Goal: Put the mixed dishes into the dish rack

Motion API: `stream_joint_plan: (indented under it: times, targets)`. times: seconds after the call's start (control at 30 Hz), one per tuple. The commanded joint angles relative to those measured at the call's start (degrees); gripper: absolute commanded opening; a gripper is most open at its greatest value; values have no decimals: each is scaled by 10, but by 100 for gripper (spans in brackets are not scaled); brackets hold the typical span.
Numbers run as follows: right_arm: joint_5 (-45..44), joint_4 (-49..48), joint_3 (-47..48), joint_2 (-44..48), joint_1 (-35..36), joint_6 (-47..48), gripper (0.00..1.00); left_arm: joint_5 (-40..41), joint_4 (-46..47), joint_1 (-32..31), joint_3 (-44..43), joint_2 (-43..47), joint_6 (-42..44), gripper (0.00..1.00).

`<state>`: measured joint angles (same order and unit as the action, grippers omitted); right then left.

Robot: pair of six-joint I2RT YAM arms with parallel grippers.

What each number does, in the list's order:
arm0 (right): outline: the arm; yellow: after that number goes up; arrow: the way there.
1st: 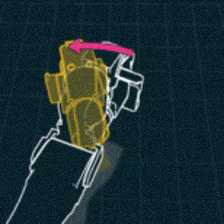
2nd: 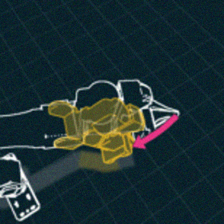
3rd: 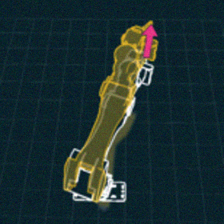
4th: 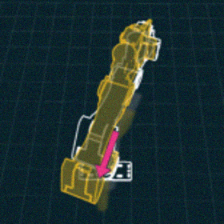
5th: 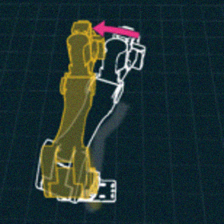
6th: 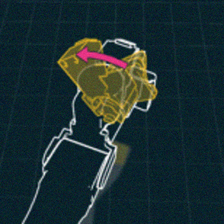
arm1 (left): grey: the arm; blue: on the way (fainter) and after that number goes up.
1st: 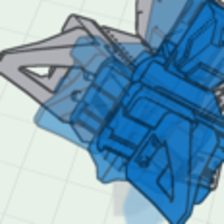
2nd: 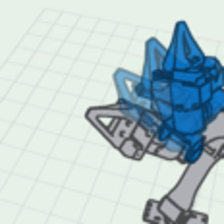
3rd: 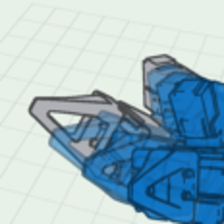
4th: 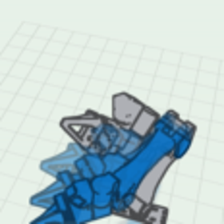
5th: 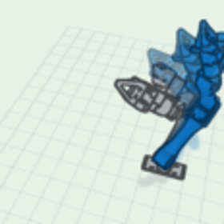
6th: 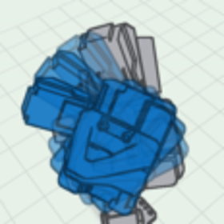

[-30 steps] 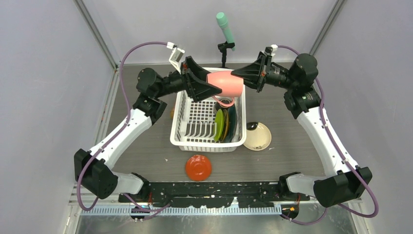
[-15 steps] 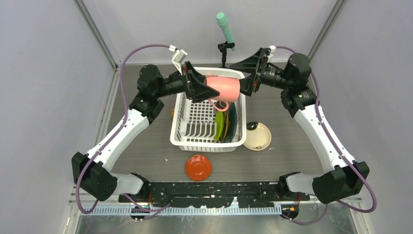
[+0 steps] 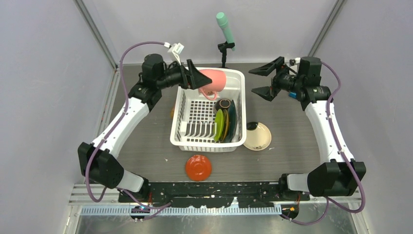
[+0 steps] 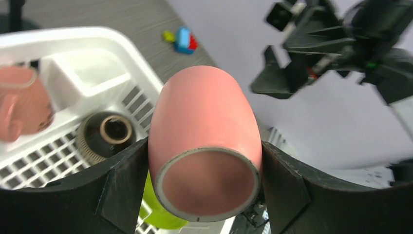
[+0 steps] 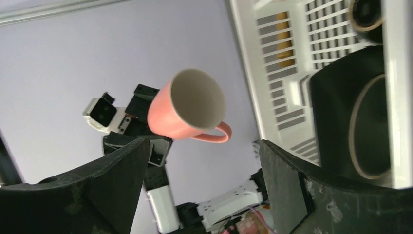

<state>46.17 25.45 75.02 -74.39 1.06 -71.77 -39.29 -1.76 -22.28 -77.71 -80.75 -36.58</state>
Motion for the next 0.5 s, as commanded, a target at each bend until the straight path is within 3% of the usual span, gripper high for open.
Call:
stream_joint_plan:
  times: [0.0,0.13,0.47]
  targets:
    - [-69,139,55,-2,-19,121,89,92,-135,-2,-73,-28,93,0]
    - [-100,193,88,0,-29,165,89,163,-229,-2,-110,-57,154,0]
    - [-131,216,88,12,-35,184,89,325,-405,-15,-188,-131,250,0]
